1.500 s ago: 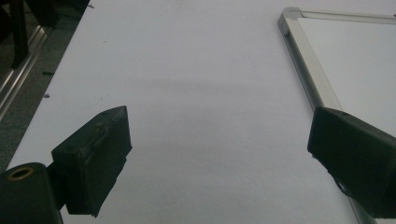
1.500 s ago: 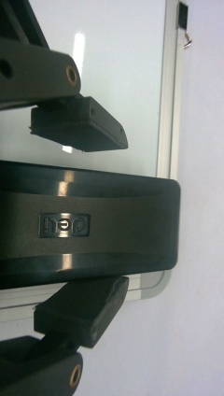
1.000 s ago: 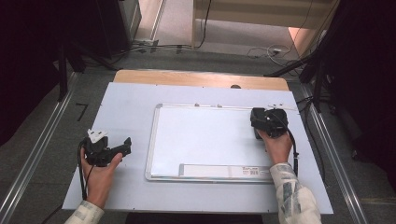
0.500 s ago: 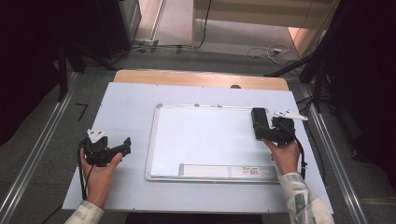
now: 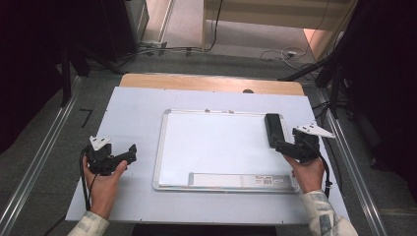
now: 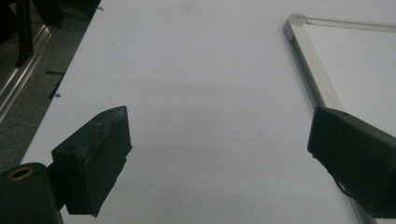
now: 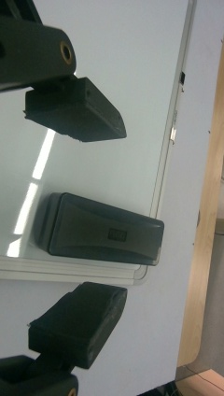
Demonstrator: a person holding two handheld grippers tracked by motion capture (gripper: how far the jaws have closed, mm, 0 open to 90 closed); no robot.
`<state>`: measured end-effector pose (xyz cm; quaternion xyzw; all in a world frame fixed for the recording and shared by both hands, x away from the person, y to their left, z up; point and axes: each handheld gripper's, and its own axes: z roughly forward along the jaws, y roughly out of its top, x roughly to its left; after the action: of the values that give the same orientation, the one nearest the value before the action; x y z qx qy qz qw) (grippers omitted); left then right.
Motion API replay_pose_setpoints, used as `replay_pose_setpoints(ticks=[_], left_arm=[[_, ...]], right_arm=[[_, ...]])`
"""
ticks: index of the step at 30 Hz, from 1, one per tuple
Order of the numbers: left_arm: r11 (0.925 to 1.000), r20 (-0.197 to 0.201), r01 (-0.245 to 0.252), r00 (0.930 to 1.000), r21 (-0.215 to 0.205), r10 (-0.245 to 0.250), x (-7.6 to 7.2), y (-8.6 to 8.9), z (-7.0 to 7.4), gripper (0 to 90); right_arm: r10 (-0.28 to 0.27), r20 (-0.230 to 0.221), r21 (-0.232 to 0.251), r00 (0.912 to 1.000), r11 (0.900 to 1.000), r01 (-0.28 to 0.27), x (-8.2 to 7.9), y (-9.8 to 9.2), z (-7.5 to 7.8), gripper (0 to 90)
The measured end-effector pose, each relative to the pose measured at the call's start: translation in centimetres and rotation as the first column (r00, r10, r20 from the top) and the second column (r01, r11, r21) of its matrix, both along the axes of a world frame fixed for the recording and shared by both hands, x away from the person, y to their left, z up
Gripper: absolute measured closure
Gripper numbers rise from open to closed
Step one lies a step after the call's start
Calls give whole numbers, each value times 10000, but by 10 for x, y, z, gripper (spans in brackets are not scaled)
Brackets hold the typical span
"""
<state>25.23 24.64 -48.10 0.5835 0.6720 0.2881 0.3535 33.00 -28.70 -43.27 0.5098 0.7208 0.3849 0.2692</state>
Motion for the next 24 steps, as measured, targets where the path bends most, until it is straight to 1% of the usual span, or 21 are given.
replay_pose_setpoints(ticks=[3, 5, 12, 24], left_arm=[[10000, 32, -76, 10000, -52, 76, 0, 1, 0, 64], [9999, 44, -74, 10000, -84, 74, 0, 2, 1, 64], [9998, 75, -173, 9998, -120, 174, -1, 4, 1, 64], [9997, 80, -216, 9997, -140, 217, -2, 6, 2, 64]], right_arm=[[-86, 50, 89, 9999, 9999, 86, -5, -6, 1, 190], [-150, 102, 54, 9998, 9999, 149, -8, -10, 1, 190], [-285, 135, 151, 9995, 9995, 283, -16, -24, 0, 191], [-544, 204, 294, 9983, 9981, 538, -28, -41, 1, 194]])
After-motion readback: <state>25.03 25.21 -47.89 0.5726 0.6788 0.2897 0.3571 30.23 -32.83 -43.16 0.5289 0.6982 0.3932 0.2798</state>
